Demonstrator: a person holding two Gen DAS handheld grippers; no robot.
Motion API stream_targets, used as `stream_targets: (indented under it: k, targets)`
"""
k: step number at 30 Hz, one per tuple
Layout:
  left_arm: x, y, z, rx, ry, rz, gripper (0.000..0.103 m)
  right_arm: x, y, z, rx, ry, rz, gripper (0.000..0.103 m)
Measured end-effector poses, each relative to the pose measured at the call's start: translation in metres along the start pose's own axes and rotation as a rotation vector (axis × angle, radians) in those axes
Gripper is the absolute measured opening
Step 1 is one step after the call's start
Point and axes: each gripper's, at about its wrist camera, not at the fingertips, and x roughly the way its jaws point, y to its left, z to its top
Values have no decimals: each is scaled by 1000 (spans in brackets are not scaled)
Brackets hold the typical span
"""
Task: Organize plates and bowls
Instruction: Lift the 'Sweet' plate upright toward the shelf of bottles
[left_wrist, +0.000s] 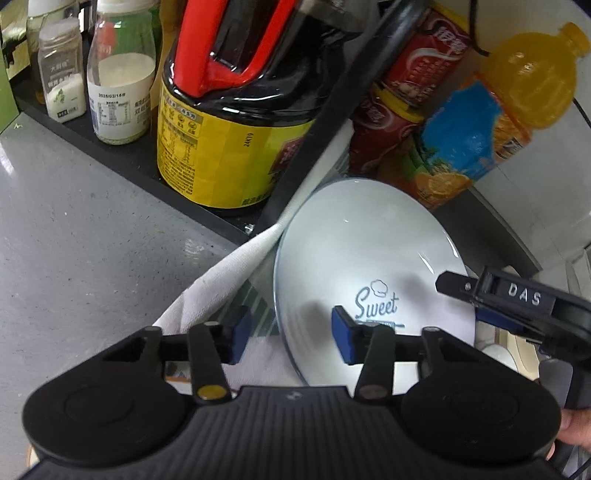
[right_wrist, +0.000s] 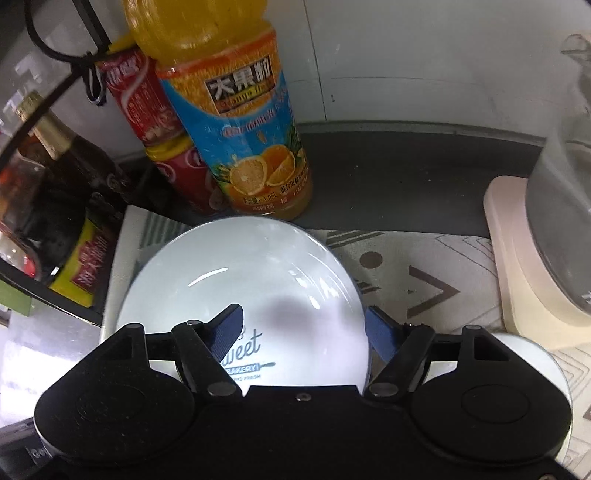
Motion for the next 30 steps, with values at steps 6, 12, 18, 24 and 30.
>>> stream_targets:
  k: [6,12,18,24,30]
  targets:
    - [15,-1,6,-47,6,-8,23,15,-14,1,16,52,28,59]
    - [26,-2,6,-85,15,6,15,28,-28,-5,57,106,23,31]
    - [20,3,7,-109,6,-7,13,19,-42,-6,95,100,67,19]
    - [11,11,1,-121,20,-22,12,-3,-52,-12,121,69,130,11]
    - [3,13,-5,-119,10,-23,11,-13,-55,-16,132,45,160,8]
